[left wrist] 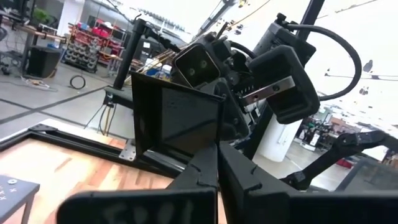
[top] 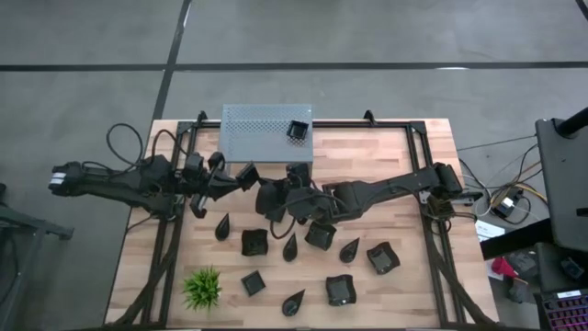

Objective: Pick & Place Mini shaped plates
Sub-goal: Stack the square plate on top of the other square plates on the shelf

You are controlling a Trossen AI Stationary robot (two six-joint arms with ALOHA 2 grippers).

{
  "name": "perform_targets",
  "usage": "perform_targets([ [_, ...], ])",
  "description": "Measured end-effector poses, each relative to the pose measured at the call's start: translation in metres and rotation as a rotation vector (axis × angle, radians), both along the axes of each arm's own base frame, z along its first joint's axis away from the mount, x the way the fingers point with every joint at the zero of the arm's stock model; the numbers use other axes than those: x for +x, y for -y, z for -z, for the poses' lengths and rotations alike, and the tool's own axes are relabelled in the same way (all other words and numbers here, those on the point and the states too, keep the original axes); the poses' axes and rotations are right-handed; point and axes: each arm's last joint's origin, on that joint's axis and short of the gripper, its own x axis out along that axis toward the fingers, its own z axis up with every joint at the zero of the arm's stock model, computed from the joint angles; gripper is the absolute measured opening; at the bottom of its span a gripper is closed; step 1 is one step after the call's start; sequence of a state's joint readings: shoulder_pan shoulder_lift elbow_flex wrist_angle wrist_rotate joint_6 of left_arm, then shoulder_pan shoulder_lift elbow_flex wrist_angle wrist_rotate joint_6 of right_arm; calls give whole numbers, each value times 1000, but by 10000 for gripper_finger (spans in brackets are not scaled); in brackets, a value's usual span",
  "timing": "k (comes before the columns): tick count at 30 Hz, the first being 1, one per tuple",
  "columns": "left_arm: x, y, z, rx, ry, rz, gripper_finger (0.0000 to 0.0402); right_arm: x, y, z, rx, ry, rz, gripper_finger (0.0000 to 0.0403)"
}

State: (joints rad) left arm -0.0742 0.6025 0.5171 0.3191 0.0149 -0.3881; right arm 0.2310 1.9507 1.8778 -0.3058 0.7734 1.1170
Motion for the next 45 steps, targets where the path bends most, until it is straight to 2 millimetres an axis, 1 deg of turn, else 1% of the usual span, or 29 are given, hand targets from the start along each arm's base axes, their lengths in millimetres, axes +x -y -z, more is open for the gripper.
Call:
perform_targets([
  [4,-1,1,-1,-2,4,29,1,1,-1,0,-17,-25,-54,11],
  [7,-2,1,-1,-9,7,45,1,1,-2,1,-14,-35,-89,28],
  [17,-6,2,-3,-39,18,89,0,0,-6,4,9,-67,-138,142],
  [22,-12,2,-6,-45,41,91,1,-2,-11,6,21,-85,-172,178],
  [26,-17,1,-7,-43,7,90,1,-6,-16,12,45,-145,-179,187],
  [30,-19,1,-6,-13,-105,85,1,-11,-22,19,77,-202,-184,185],
  [35,-24,1,-10,39,-224,88,0,-18,-30,23,101,-252,-185,179],
  [39,-28,1,-11,59,-315,94,0,-25,-34,20,115,-272,-184,178],
  [45,-28,1,-7,93,-450,101,0,-33,-32,11,117,-269,-179,174],
])
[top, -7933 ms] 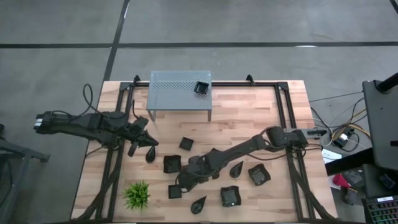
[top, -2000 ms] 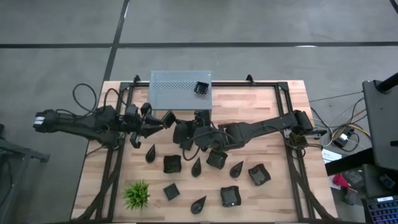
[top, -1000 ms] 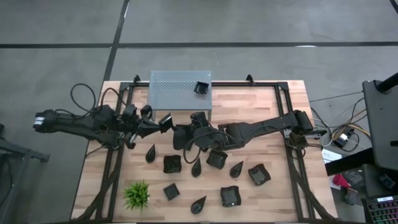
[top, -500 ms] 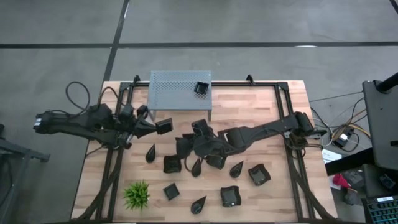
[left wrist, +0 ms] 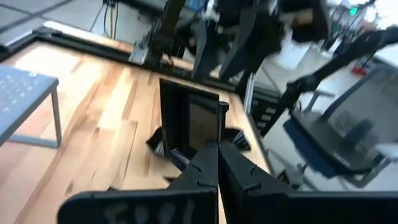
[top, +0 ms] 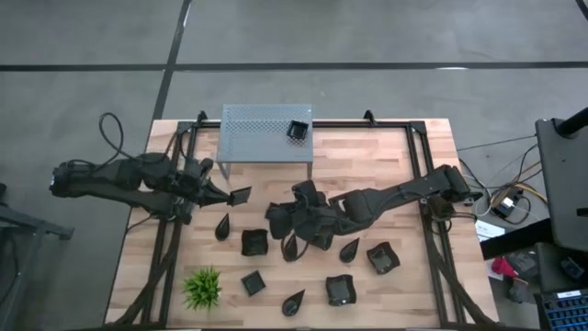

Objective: Pick & Place Mini shaped plates
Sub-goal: Stack the square plate on top of the other square plates on the shelf

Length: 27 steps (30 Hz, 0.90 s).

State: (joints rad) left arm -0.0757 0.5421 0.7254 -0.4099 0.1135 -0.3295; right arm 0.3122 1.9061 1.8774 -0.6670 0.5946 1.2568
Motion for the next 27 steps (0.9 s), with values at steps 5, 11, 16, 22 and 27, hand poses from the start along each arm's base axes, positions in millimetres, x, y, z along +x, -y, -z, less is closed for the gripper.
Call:
perform_targets([
  [5,1,0,2,44,-89,10,0,-1,1,-1,-8,-5,4,171],
  [11,6,0,6,84,-176,23,0,-3,1,-3,14,7,18,173],
  [16,8,1,10,102,-212,38,0,-5,2,-5,33,9,22,173],
  [22,9,1,15,142,-261,58,0,-8,4,-8,48,6,29,169],
  [27,13,2,17,143,-275,79,0,-7,13,-10,69,2,23,162],
])
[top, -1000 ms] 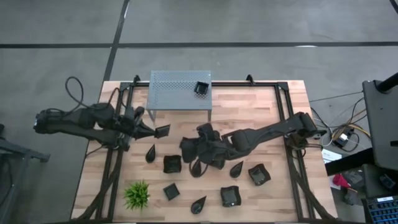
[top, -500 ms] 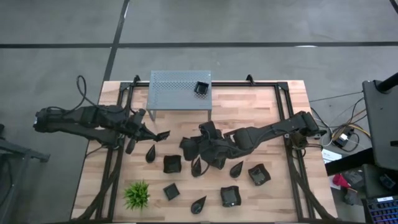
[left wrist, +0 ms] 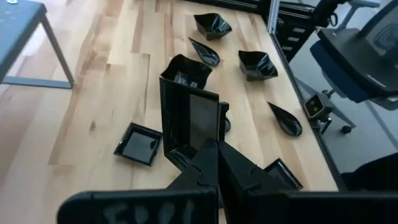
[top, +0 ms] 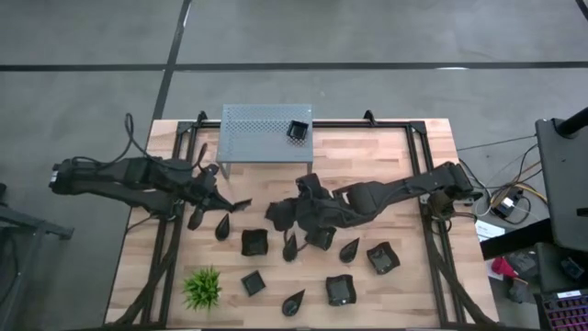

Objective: Pick & Place Mini shaped plates
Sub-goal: Stack the square plate on top of the other square plates on the shelf

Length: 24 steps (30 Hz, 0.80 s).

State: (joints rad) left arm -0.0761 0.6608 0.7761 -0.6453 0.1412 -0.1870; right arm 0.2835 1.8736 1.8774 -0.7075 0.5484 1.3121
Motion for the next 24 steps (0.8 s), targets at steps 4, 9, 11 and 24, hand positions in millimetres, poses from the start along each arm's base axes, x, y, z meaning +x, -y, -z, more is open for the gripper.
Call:
perform_targets([
  [4,1,1,0,-1,-3,5,0,1,3,0,-4,-3,1,157],
  [9,1,1,0,-2,-2,5,0,1,3,0,-15,-8,-11,153],
  [11,1,1,0,-2,-1,5,0,1,4,0,-17,-9,-11,153],
  [24,1,2,1,12,-3,46,0,4,10,0,85,-3,-32,151],
])
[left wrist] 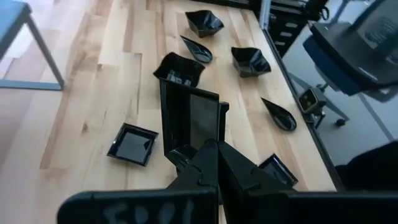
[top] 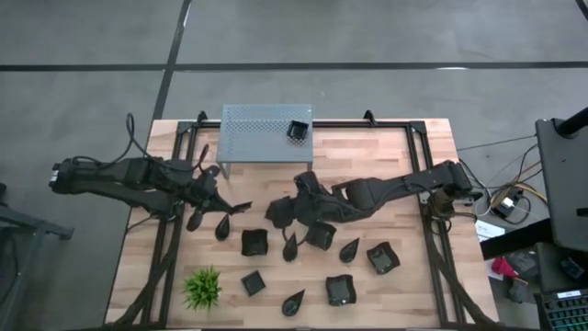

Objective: Pick & Place Mini shaped plates
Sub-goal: Stack the square plate on top of the other square plates on the shelf

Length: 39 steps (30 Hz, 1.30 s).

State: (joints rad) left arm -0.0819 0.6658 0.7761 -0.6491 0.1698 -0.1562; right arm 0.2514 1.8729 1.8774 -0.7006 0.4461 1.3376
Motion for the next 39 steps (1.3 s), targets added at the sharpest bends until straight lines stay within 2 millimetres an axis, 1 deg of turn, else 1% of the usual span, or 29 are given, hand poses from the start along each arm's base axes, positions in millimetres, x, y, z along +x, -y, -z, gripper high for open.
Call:
perform_targets([
  [3,0,1,2,15,-21,37,0,2,7,1,85,-8,-31,151],
  [6,-1,1,4,52,-34,62,0,4,15,1,130,-14,-44,153],
  [10,0,1,4,155,-5,100,0,8,33,2,234,-30,-98,149],
  [14,1,4,-4,330,55,141,0,10,49,2,291,-37,-137,144],
  [17,2,7,-13,513,99,176,0,10,60,0,356,-41,-175,140],
  [21,5,10,-25,749,113,140,0,11,80,-4,477,-24,-269,135],
  [24,12,12,-30,869,89,107,0,13,94,-7,522,8,-286,130],
  [28,22,17,-32,913,71,140,0,13,114,-12,543,64,-282,128],
  [32,30,23,-29,934,42,170,0,11,133,-13,569,77,-277,127],
  [39,36,34,-37,1041,45,174,0,6,151,-12,639,60,-310,127],
])
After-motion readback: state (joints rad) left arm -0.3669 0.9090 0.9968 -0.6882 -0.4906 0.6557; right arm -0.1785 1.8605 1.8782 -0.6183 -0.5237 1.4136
